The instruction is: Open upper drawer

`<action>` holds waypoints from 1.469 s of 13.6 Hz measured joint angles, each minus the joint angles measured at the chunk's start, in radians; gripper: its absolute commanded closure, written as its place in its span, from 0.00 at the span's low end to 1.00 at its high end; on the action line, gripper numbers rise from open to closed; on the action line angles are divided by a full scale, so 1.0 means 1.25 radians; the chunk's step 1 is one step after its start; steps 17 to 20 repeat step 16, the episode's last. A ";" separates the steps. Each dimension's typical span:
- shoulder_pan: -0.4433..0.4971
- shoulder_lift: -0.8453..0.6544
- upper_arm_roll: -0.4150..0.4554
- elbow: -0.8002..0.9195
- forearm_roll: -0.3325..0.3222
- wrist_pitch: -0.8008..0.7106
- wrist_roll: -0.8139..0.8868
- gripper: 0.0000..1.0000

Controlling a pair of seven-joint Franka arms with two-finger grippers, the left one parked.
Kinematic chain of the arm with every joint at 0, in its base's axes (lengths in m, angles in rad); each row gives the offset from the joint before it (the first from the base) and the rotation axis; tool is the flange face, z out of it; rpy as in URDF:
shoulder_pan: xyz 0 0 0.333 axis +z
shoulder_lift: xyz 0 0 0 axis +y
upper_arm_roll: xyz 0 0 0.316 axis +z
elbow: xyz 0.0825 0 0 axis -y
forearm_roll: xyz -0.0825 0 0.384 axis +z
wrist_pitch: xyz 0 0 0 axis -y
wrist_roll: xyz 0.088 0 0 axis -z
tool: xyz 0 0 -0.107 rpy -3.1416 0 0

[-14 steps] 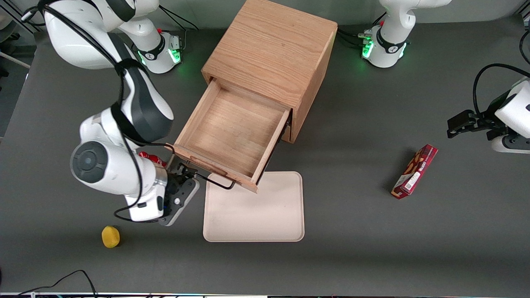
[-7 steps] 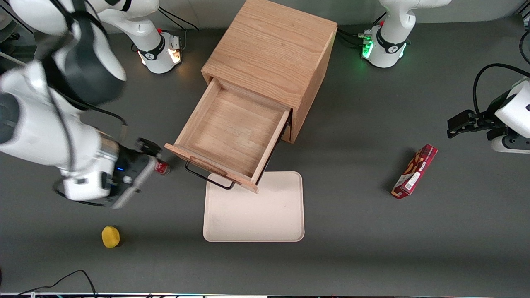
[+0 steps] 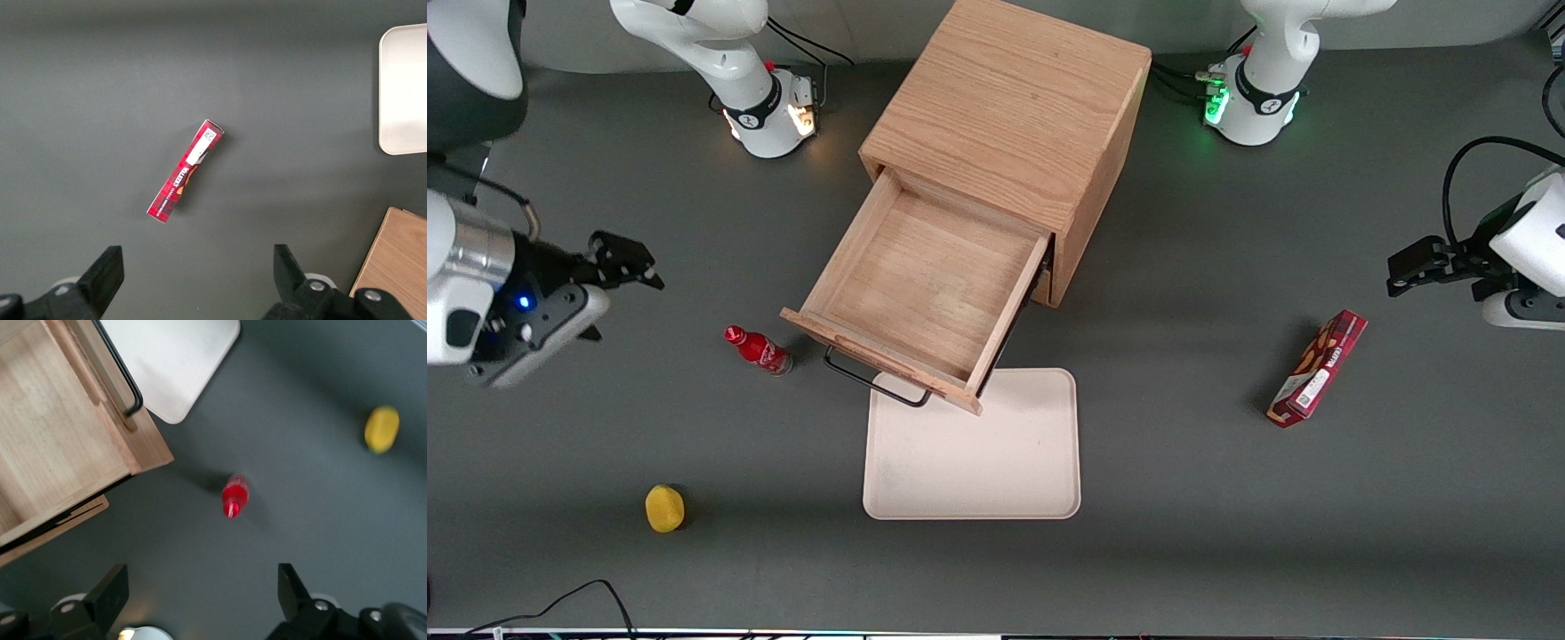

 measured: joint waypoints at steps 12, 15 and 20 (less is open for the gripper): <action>-0.116 -0.351 0.022 -0.429 0.043 0.152 0.342 0.00; -0.005 -0.339 -0.064 -0.436 0.041 0.151 0.418 0.00; 0.023 -0.339 -0.098 -0.437 0.041 0.149 0.418 0.00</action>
